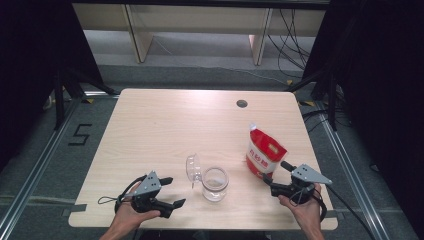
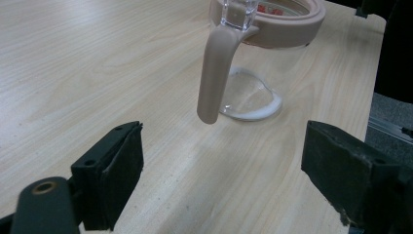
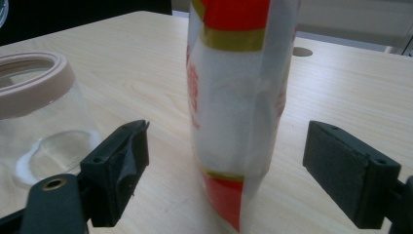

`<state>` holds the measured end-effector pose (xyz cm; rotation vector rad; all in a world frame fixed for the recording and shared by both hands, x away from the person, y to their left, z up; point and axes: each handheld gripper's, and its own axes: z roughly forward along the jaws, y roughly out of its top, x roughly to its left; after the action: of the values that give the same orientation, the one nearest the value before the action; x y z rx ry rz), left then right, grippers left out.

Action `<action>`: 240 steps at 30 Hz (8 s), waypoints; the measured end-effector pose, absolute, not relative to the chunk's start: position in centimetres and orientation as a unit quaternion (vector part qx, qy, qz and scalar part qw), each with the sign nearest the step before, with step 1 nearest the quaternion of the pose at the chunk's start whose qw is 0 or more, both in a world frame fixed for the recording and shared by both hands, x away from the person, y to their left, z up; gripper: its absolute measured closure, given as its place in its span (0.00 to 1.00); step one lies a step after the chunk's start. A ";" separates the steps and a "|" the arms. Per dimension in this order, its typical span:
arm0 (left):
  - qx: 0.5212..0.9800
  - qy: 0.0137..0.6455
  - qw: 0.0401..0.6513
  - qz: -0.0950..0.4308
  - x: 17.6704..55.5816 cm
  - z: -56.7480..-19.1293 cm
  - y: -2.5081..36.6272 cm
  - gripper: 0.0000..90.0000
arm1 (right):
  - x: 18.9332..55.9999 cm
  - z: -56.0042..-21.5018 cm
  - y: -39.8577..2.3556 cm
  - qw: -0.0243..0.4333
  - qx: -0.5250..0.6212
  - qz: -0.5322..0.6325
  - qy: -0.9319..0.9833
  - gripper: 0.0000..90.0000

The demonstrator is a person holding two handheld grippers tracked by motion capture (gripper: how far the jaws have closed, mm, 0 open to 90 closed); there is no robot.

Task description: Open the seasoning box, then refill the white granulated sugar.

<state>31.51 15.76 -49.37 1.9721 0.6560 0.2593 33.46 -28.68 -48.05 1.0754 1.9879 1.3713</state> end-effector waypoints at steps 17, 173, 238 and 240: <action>0.816 0.272 0.499 0.110 31.5 -49.4 15.8 0.17 | 34.6 -48.7 -28.3 0.240 0.392 0.516 0.723 0.17; 0.817 0.275 0.496 0.106 30.8 -49.5 15.7 0.17 | 37.5 -49.7 -27.4 0.266 0.286 0.577 0.718 0.49; 0.819 0.277 0.491 0.107 31.1 -49.9 16.1 0.17 | 30.5 -46.2 -23.3 0.455 -0.020 0.325 0.829 0.50; 0.821 0.271 0.490 0.110 31.2 -49.9 16.1 0.17 | 30.3 -46.3 -23.2 0.456 -0.018 0.317 0.832 0.50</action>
<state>31.19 16.14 -49.88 1.9936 0.6580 0.2673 30.31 -23.23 -46.27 -0.0441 2.0514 0.7814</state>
